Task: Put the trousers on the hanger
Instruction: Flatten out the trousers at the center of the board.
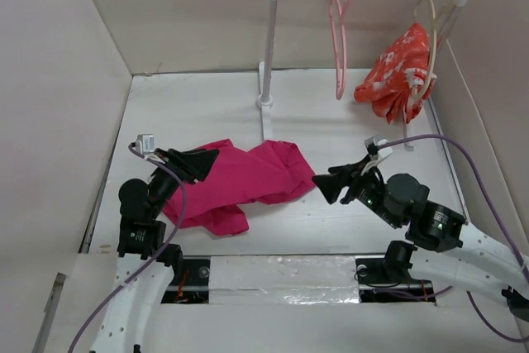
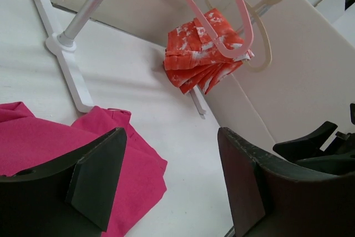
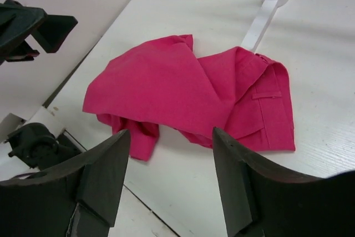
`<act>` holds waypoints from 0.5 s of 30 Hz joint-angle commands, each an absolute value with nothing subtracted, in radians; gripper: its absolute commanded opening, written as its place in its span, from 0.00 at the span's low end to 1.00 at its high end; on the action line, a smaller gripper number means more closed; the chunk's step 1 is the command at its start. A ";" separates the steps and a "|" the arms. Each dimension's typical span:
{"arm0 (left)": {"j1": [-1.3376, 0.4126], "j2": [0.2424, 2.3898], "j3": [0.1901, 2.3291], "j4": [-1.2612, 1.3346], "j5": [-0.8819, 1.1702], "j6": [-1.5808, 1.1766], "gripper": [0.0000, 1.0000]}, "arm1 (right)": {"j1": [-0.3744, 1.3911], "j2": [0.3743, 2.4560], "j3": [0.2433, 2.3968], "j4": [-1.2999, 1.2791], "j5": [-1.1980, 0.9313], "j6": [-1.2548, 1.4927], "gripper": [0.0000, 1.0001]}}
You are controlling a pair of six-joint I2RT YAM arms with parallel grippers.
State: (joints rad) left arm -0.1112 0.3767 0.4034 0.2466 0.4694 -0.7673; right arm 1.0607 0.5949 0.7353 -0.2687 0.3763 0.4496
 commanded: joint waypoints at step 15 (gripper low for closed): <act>-0.478 0.940 0.590 0.633 0.265 -0.708 0.15 | 1.060 0.571 0.465 -0.203 0.341 0.647 0.00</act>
State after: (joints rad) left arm -0.2893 0.8520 0.4454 0.5804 0.4110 -0.8139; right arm 1.0607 0.5694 0.4820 -0.2775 0.3286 0.5930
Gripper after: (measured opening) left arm 0.153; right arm 0.010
